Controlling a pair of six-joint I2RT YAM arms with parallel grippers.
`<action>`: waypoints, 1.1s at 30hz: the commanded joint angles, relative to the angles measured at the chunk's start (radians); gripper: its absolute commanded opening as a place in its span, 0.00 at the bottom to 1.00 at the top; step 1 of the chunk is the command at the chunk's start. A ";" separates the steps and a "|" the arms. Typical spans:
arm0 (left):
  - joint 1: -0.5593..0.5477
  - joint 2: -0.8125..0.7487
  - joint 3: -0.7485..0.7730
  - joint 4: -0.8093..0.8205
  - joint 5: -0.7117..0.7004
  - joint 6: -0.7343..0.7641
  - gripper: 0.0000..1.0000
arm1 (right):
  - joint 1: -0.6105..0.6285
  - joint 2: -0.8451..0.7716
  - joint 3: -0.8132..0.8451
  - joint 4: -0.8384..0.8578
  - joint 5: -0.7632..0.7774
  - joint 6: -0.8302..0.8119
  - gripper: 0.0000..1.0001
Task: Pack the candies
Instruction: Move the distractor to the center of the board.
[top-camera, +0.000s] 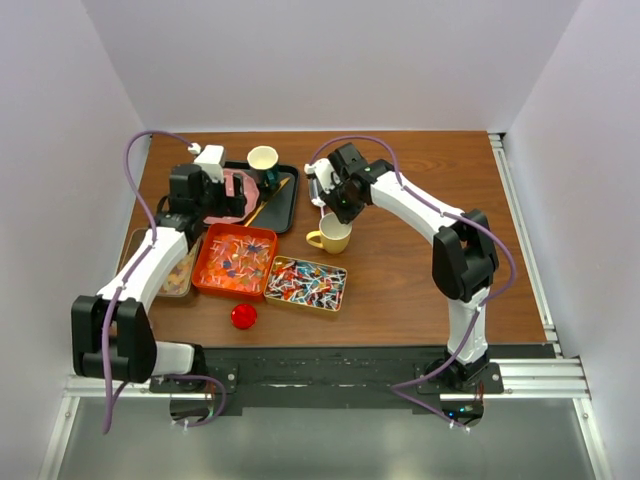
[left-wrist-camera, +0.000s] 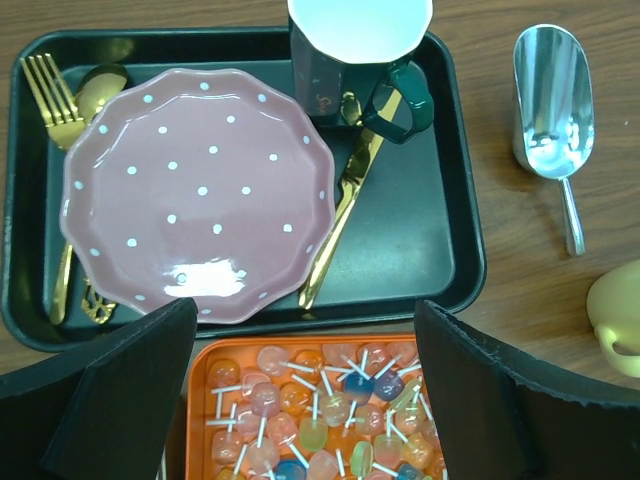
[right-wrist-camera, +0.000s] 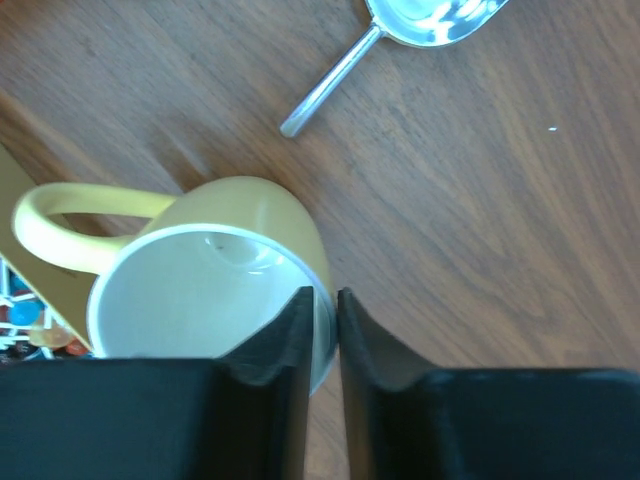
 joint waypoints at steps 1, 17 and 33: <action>0.002 0.035 0.001 0.064 0.060 -0.027 0.92 | 0.002 -0.013 0.030 -0.031 0.019 -0.021 0.03; -0.127 0.114 0.112 0.090 0.129 0.015 0.88 | -0.341 -0.178 -0.028 -0.008 0.178 0.035 0.00; -0.133 0.037 0.044 0.004 0.155 0.087 0.87 | -0.575 0.025 0.162 0.047 0.163 0.147 0.00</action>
